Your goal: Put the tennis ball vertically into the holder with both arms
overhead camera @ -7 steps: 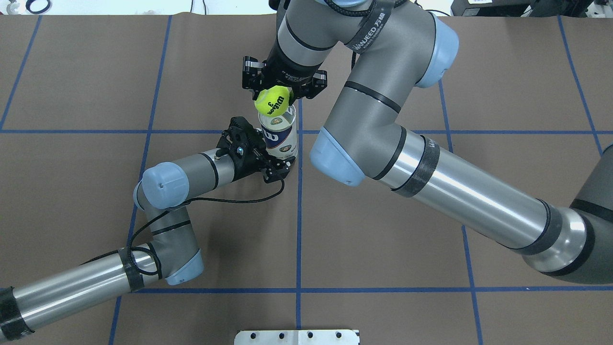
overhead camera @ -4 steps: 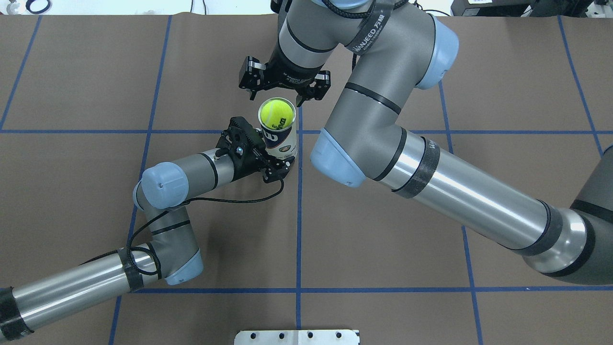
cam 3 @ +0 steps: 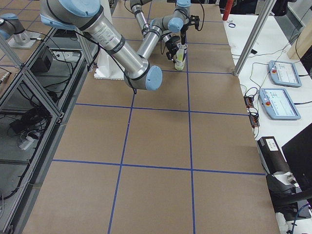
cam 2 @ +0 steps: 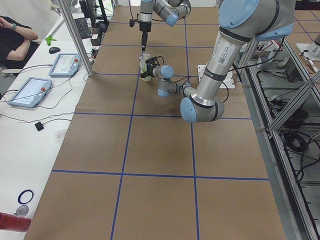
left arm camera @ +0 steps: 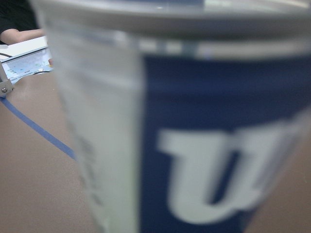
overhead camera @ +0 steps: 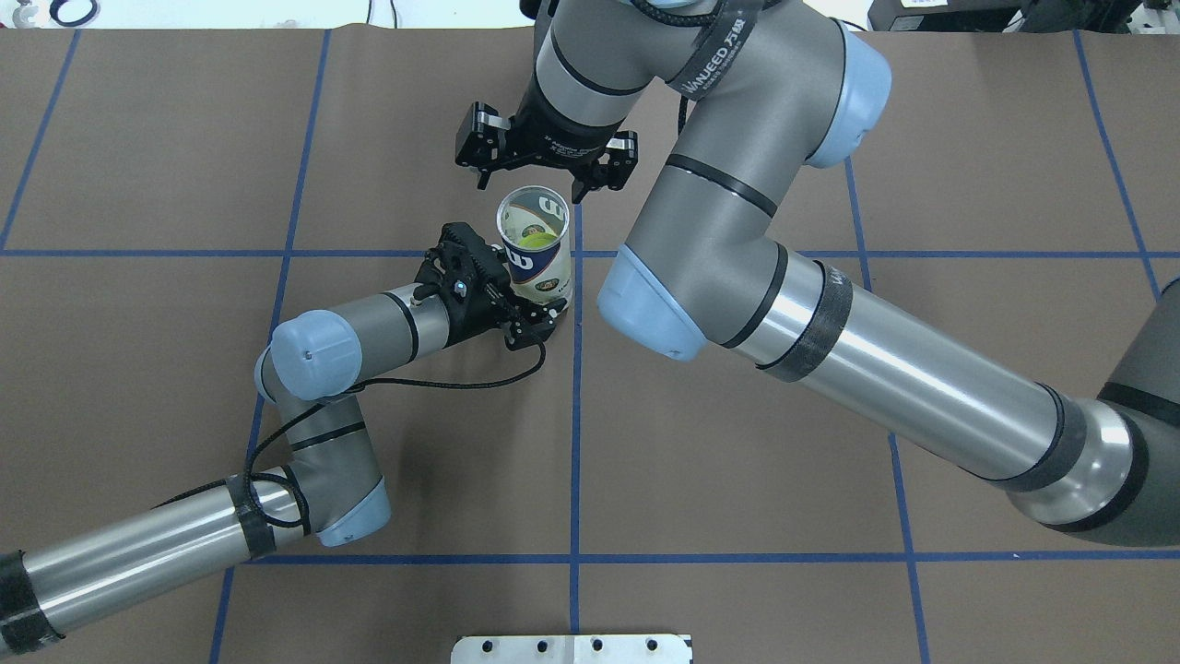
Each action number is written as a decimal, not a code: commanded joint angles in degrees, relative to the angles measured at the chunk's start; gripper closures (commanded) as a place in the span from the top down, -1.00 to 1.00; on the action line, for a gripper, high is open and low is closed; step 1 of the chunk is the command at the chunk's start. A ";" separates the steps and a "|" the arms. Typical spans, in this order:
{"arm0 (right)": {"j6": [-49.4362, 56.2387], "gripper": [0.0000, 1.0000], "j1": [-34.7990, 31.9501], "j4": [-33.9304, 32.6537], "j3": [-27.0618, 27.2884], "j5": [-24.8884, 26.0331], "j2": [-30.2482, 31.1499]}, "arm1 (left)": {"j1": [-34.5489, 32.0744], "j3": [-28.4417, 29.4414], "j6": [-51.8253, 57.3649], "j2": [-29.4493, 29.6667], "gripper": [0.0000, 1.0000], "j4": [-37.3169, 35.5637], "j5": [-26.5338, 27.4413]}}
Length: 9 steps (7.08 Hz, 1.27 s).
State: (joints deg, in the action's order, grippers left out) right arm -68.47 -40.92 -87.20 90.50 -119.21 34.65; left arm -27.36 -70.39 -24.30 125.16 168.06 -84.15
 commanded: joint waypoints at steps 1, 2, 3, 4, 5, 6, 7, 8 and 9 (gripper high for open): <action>0.00 0.98 -0.39 -0.69 0.64 -0.06 -0.02 | -0.15 -0.53 0.22 -0.44 0.98 -0.10 -0.23; 0.00 0.98 -0.56 -1.04 0.99 -0.15 -0.02 | -0.15 -3.41 0.22 -2.79 0.98 -0.36 -0.49; 0.00 0.98 -0.83 -1.13 1.16 -0.23 0.07 | -0.15 -7.09 0.22 -6.47 0.98 -0.80 -0.58; 0.00 0.98 -1.09 -2.26 2.04 -0.50 0.15 | -0.41 -10.09 0.30 -9.64 0.98 -0.89 -0.84; 0.09 0.98 -2.75 -4.19 3.44 -2.33 0.24 | -1.81 -12.47 0.22 -12.20 0.98 -1.32 -4.15; 0.09 0.98 -6.07 -4.64 3.62 -6.69 0.42 | -4.52 -16.06 0.22 -15.18 0.98 -3.85 -8.27; 0.35 0.98 -9.06 -5.69 4.85 -9.44 2.51 | -8.11 -20.18 0.22 -16.69 0.98 -8.75 -13.45; 1.48 0.98 -11.27 -6.14 8.77 -9.90 8.18 | -12.59 -23.70 -0.13 -16.97 0.98 -15.50 -18.54; 4.97 0.98 -13.55 -6.23 10.99 -11.12 12.94 | -16.46 -24.61 -0.83 -17.06 0.98 -21.66 -21.21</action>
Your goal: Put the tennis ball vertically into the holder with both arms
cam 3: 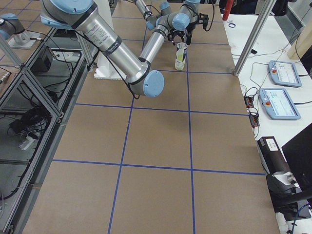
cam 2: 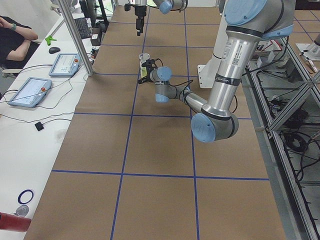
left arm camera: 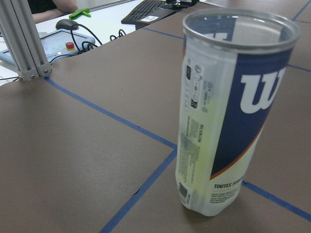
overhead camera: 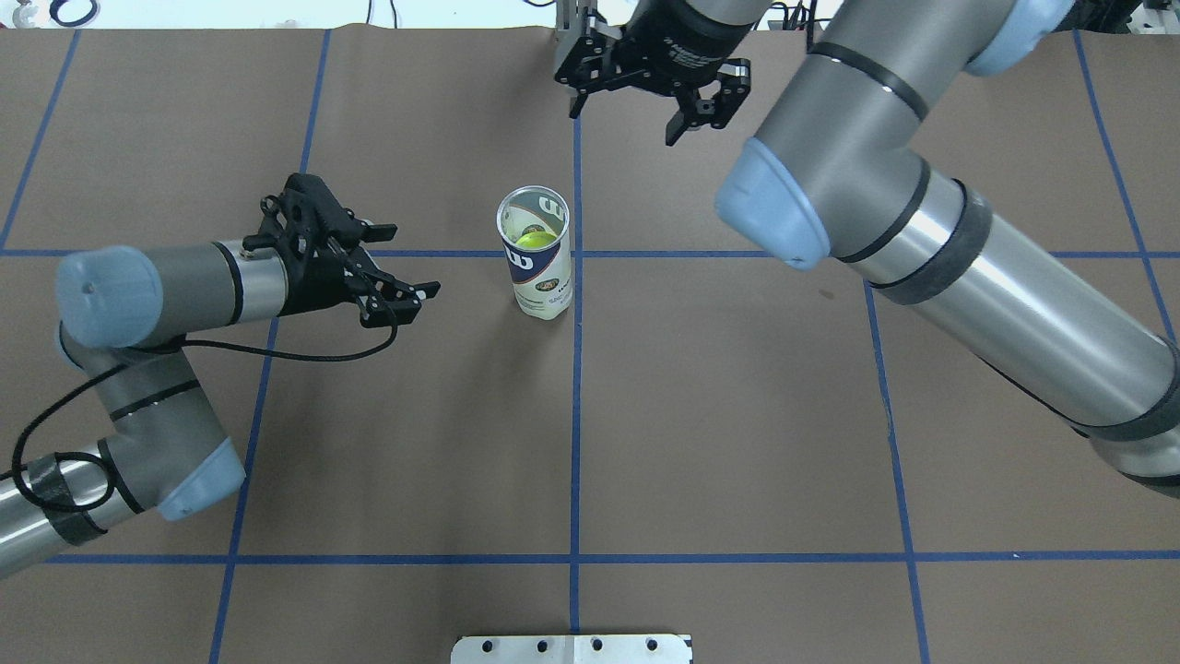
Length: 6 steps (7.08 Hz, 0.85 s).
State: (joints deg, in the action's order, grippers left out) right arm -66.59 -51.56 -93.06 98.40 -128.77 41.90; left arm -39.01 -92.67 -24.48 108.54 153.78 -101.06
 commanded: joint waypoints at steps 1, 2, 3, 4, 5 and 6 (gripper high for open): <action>7.48 0.98 -5.46 -0.36 3.38 -2.00 9.31 | -9.81 -2.34 -3.78 -0.52 0.99 -12.92 -5.45; 12.05 0.98 -7.40 -0.36 3.38 -2.01 13.08 | -15.95 -2.43 -3.90 0.17 0.99 -24.55 -10.07; 18.53 0.98 -10.12 -0.36 3.03 -2.01 17.21 | -18.19 -2.00 -3.30 1.40 0.99 -35.19 -13.95; 27.38 0.98 -13.71 -1.06 1.81 -2.09 21.08 | -19.52 -1.03 -1.20 1.15 0.99 -37.91 -13.90; 39.57 0.98 -18.36 -5.68 -0.72 -2.10 21.90 | -21.27 -0.76 0.04 0.88 0.99 -39.07 -14.07; 51.26 0.98 -22.49 -10.34 -3.10 -2.01 22.26 | -22.68 -1.02 -0.65 -0.77 0.99 -39.86 -14.25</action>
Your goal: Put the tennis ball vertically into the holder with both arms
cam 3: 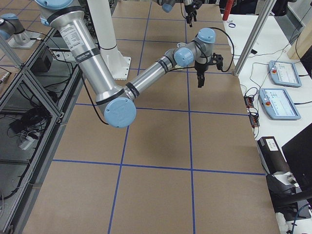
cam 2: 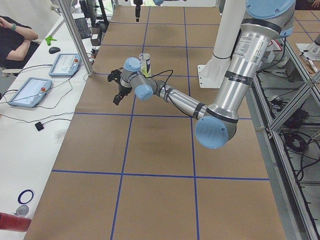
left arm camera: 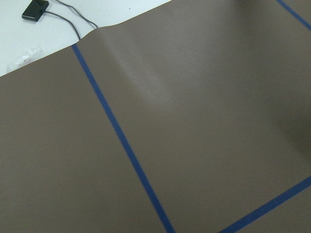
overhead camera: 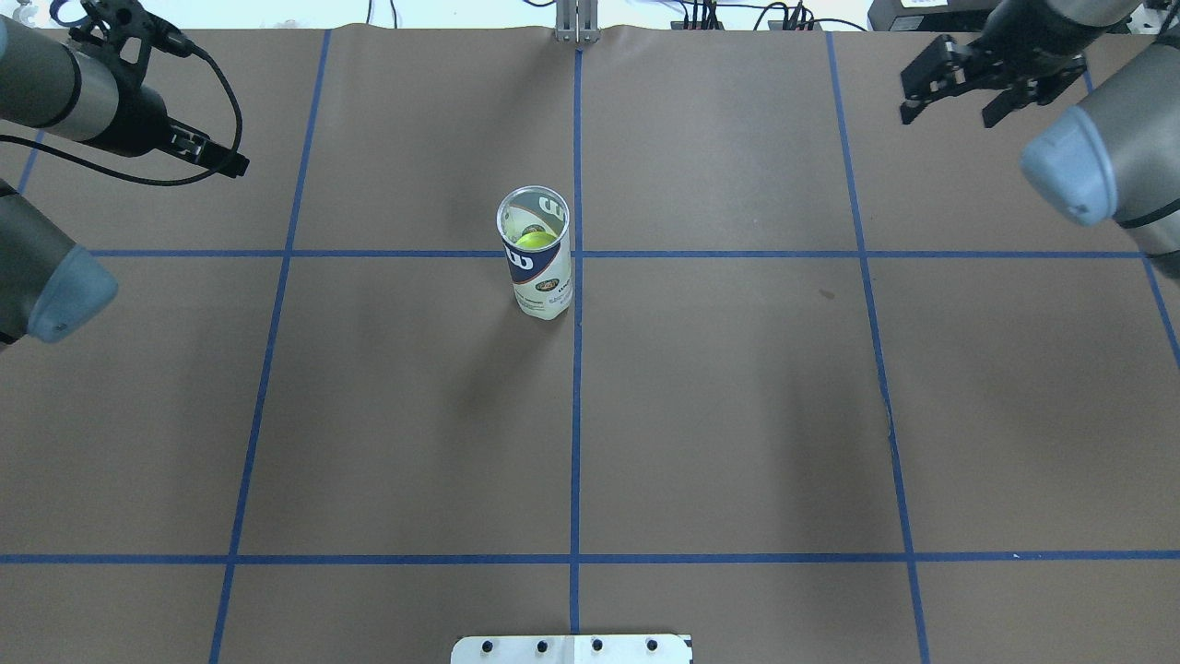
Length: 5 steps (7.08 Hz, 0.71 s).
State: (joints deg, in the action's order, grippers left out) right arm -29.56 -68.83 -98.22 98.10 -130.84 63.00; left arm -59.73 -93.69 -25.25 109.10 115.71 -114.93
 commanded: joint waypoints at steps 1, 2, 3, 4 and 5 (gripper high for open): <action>23.31 0.98 -8.83 -5.14 -5.87 -0.03 4.12 | -6.41 0.26 0.20 -2.48 0.99 -3.98 -2.21; 29.93 0.98 -11.39 -4.61 -8.25 0.06 5.89 | -11.76 0.18 1.94 -5.45 0.99 -6.43 -6.23; 30.35 0.98 -13.42 -4.61 -8.19 -0.81 7.39 | -15.65 0.70 7.70 -6.61 0.99 -7.24 -8.97; 30.87 0.98 -13.52 -3.22 -8.53 0.05 8.10 | -19.69 0.96 9.76 -7.06 0.99 -14.65 -12.21; 30.53 0.98 -14.13 -0.16 -7.84 0.49 9.93 | -22.95 1.14 11.08 -6.54 0.99 -21.25 -14.16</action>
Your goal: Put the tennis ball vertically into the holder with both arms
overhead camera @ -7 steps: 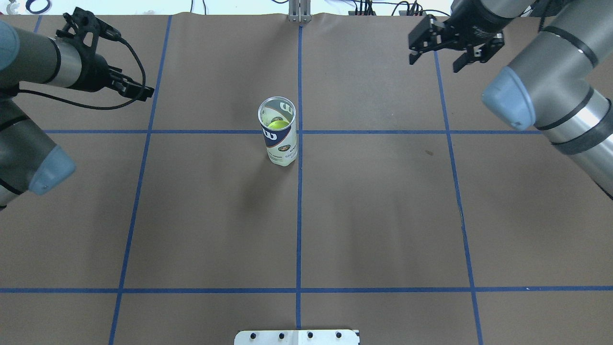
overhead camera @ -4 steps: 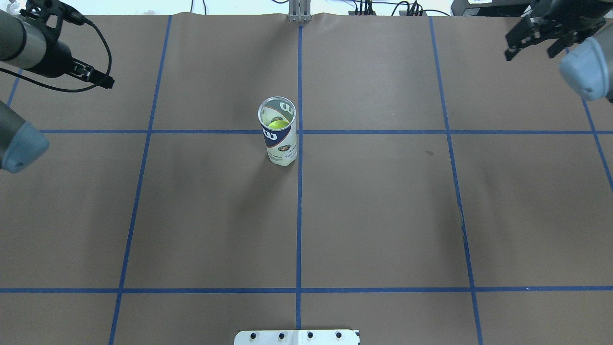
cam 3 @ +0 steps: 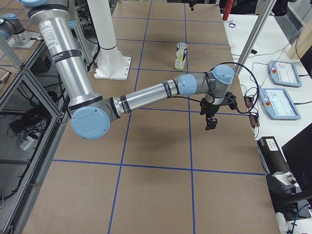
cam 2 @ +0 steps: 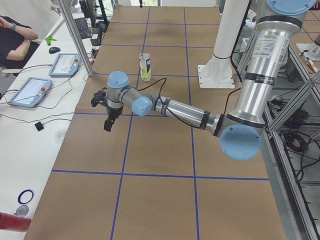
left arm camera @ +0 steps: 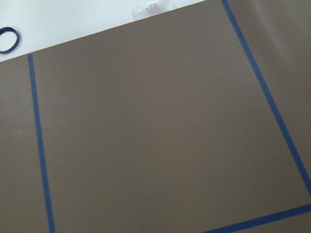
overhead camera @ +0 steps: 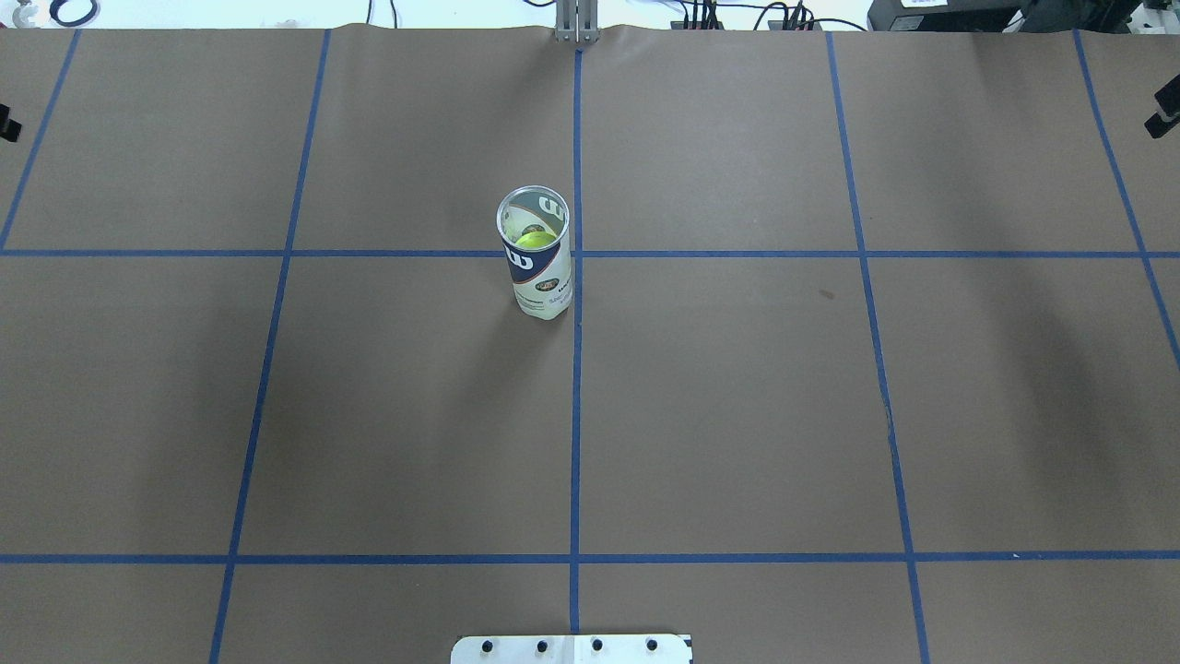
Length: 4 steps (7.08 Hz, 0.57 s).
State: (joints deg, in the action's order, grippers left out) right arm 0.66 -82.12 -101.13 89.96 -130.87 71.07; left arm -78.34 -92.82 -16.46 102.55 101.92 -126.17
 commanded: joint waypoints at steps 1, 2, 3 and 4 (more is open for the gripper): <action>0.48 0.98 -2.24 5.04 0.22 0.44 7.71 | -6.45 2.01 2.48 -0.59 0.99 -7.87 -2.94; -0.04 0.98 -2.60 10.11 -0.48 -0.17 10.72 | -7.60 3.68 2.48 -2.08 0.99 -7.87 -3.11; -0.04 0.98 -2.95 10.77 -0.40 -2.35 13.54 | -7.70 4.05 2.83 -4.70 0.99 -6.92 -3.20; -0.04 0.98 -3.65 10.78 -0.31 -4.55 15.65 | -7.79 5.53 2.83 -5.42 0.99 -6.82 -3.20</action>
State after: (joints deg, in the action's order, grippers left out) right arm 0.67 -85.03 -91.26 89.64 -133.00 83.65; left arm -85.78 -88.77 -13.77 98.68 94.83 -129.29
